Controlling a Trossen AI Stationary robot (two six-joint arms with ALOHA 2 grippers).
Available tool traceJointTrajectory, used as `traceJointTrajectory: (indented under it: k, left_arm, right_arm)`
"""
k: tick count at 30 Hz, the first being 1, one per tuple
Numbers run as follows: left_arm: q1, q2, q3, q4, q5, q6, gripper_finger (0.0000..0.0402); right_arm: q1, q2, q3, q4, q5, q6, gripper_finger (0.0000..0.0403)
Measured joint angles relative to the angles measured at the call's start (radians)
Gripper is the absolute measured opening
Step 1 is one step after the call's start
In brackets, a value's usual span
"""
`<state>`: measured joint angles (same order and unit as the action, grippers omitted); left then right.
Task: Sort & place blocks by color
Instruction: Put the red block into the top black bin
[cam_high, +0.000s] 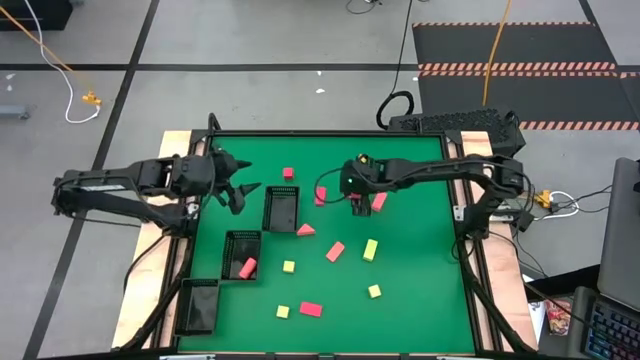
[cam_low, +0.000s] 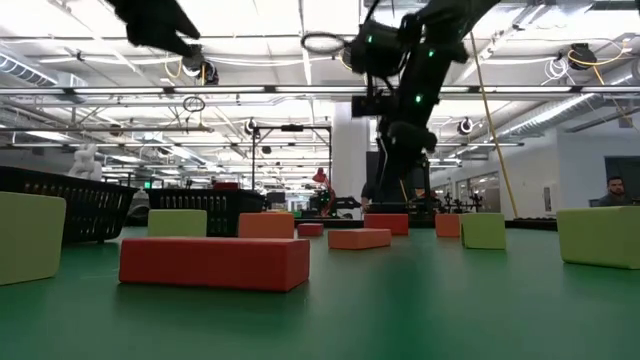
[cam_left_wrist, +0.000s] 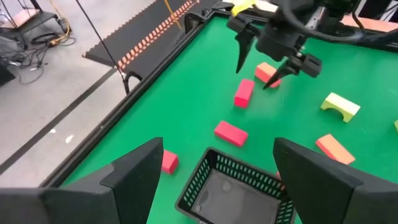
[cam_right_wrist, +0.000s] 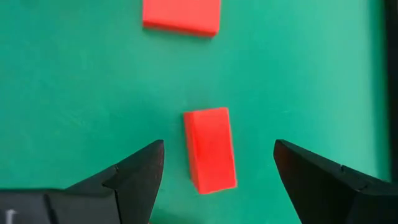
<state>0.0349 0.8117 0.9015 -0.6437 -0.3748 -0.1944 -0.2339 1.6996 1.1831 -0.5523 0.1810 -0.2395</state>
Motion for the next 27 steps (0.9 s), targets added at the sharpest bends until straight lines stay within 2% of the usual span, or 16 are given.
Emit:
traceJointTrajectory:
  k: [7, 11, 13, 17, 21, 27]
  left_arm:
    - [0.0, -0.083, -0.138, 0.103, 0.007, 0.0, 0.0305]
    - [0.0, -0.097, -0.18, 0.127, 0.008, -0.001, 0.03]
    - [0.0, -0.1, -0.201, 0.135, 0.007, -0.009, 0.0299]
    - [-0.001, -0.1, -0.244, 0.168, 0.008, -0.028, 0.03]
    - [0.0, -0.099, -0.256, 0.18, -0.006, -0.056, 0.0296]
    - [0.0, -0.104, -0.256, 0.18, -0.057, -0.054, 0.0282]
  right_arm:
    - [-0.065, 0.08, 0.0, 0.017, -0.1, -0.041, 0.0296]
    - [-0.083, 0.128, 0.0, 0.032, -0.107, -0.053, 0.0271]
    - [-0.086, 0.144, -0.005, 0.032, -0.117, -0.082, 0.0233]
    - [-0.078, 0.154, -0.009, 0.042, -0.133, -0.131, 0.0114]
    - [-0.072, 0.126, -0.013, 0.062, -0.161, -0.166, 0.012]
    - [0.029, 0.023, 0.013, 0.307, -0.187, -0.203, 0.012]
